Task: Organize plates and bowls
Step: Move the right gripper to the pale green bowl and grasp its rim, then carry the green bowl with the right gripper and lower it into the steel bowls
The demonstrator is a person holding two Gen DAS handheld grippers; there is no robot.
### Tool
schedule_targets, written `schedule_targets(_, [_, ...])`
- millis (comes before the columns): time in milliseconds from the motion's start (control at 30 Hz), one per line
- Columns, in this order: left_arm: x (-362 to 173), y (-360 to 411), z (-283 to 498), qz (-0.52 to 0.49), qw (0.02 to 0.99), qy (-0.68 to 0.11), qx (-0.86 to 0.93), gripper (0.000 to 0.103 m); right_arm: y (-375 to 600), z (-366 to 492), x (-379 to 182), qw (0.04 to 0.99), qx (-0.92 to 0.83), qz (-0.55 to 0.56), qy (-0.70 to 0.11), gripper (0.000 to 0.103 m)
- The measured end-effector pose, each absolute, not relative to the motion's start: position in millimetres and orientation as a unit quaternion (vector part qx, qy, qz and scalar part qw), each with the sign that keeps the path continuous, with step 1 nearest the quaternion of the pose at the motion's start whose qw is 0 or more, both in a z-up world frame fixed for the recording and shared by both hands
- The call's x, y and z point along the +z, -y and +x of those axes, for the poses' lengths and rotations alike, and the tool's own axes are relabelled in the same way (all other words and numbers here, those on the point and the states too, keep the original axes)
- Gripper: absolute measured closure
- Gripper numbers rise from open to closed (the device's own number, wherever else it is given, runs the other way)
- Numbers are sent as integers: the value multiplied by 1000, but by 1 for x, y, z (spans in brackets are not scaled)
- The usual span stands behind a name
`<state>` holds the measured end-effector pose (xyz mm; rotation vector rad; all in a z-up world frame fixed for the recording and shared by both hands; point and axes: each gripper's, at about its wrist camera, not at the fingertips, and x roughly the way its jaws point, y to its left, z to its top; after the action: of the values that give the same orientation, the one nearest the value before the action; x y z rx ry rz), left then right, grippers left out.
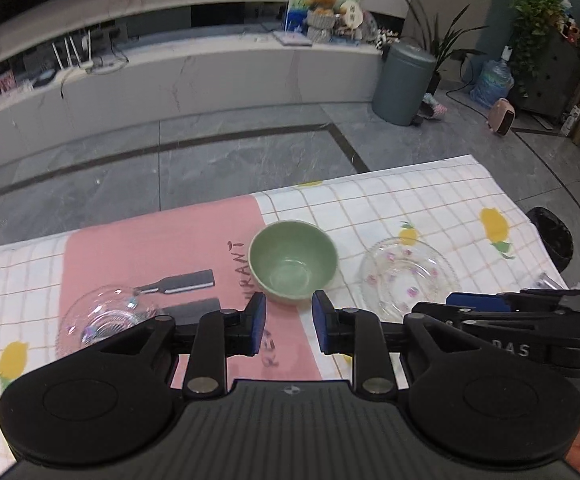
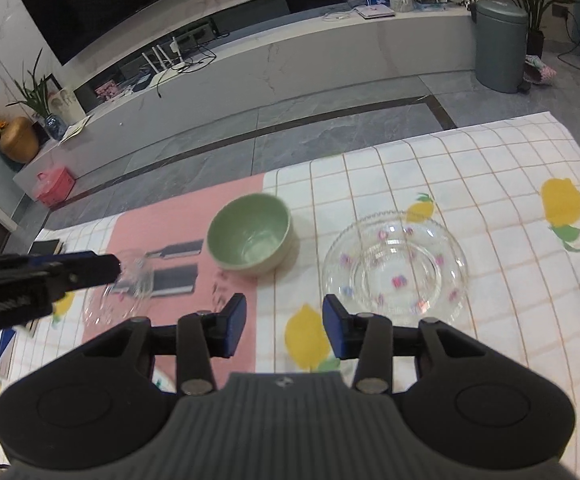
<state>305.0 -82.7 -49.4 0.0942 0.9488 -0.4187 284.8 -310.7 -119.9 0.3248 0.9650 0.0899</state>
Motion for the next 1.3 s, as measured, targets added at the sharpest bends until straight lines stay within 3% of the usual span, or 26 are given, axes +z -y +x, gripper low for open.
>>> schedule_targets(567, [-131,77,394,2,849,-497,-181,74,301,388,-188,839,31,186,-511,61])
schedule_targets(733, [-142,78,402,-13,842,-507,-181,74,298,399,-201,827,33,208,-521,74])
schedule_targets(933, [-147,82,405,-13,840,-514,-174,86,296,404,-207,821,28,218,-526,90])
schedule_targets(1033, [-147,82,407,-8,839,-519,-165,96,296,406,-207,820,23,220,-528,93])
schedule_targets(1300, [-135,89,395,2,833,-529,-160,96,296,396,-198,813,7,219,-539,96])
